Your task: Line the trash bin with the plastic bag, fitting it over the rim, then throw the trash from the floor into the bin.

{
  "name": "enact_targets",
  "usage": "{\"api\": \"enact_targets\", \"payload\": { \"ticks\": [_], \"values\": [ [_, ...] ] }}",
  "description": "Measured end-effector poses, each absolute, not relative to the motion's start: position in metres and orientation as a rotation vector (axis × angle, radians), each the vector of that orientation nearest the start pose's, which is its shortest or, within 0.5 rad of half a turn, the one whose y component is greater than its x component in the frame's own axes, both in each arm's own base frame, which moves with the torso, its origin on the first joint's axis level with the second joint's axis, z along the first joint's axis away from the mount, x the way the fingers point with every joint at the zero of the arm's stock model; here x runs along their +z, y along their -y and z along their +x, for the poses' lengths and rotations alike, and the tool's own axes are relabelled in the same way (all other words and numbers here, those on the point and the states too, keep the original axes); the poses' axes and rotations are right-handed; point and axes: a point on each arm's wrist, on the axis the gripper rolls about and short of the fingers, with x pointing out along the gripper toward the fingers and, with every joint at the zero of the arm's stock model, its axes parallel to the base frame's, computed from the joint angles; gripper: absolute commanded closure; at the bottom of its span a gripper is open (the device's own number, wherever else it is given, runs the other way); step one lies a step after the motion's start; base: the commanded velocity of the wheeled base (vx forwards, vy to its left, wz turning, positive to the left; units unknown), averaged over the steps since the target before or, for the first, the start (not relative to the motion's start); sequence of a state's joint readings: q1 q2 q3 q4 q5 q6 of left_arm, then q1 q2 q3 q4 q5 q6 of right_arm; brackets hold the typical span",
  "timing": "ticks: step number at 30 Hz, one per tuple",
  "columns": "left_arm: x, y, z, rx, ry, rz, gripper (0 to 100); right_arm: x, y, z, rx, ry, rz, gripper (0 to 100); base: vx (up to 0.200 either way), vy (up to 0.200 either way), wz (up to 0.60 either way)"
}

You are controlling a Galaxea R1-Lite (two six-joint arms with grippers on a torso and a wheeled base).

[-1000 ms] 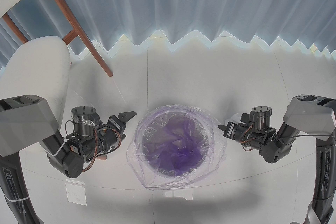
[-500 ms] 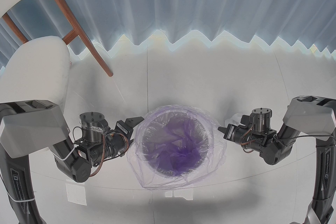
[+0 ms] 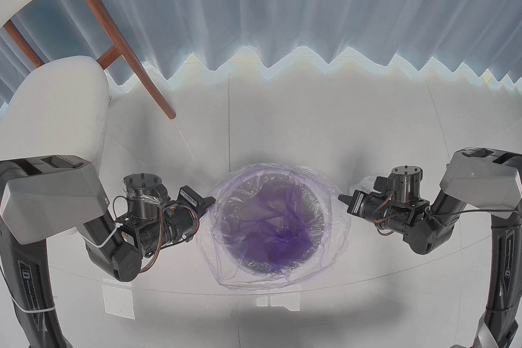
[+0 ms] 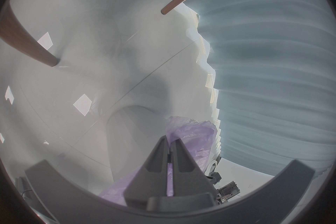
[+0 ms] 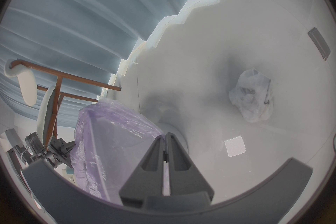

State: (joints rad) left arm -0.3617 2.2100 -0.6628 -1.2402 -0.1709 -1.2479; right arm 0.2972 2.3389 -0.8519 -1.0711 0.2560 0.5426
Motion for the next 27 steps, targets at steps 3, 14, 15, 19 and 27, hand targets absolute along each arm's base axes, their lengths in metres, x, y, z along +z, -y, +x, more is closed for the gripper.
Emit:
{"api": "enact_targets", "payload": {
  "ticks": [3, 14, 15, 19, 27],
  "values": [
    [0.037, 0.127, 0.336, -0.254, -0.58, -1.178, 100, 0.009, -0.121, 0.377, 0.414, -0.553, 0.528, 100, 0.0, 0.0, 0.0],
    [0.018, 0.121, 0.35, -0.162, -0.534, -1.133, 100, 0.004, -0.125, 0.397, 0.321, -0.565, 0.567, 100, 0.0, 0.0, 0.0],
    [0.015, 0.121, 0.35, -0.152, -0.533, -1.125, 100, 0.003, -0.126, 0.398, 0.316, -0.564, 0.566, 100, 0.0, 0.0, 0.0],
    [0.003, 0.124, 0.35, -0.127, -0.526, -1.095, 100, -0.007, -0.126, 0.4, 0.294, -0.573, 0.56, 100, 0.0, 0.0, 0.0],
    [-0.011, 0.124, 0.338, -0.167, -0.508, -0.991, 100, -0.018, -0.128, 0.399, 0.281, -0.595, 0.553, 100, 0.0, 0.0, 0.0]
  ]
}}
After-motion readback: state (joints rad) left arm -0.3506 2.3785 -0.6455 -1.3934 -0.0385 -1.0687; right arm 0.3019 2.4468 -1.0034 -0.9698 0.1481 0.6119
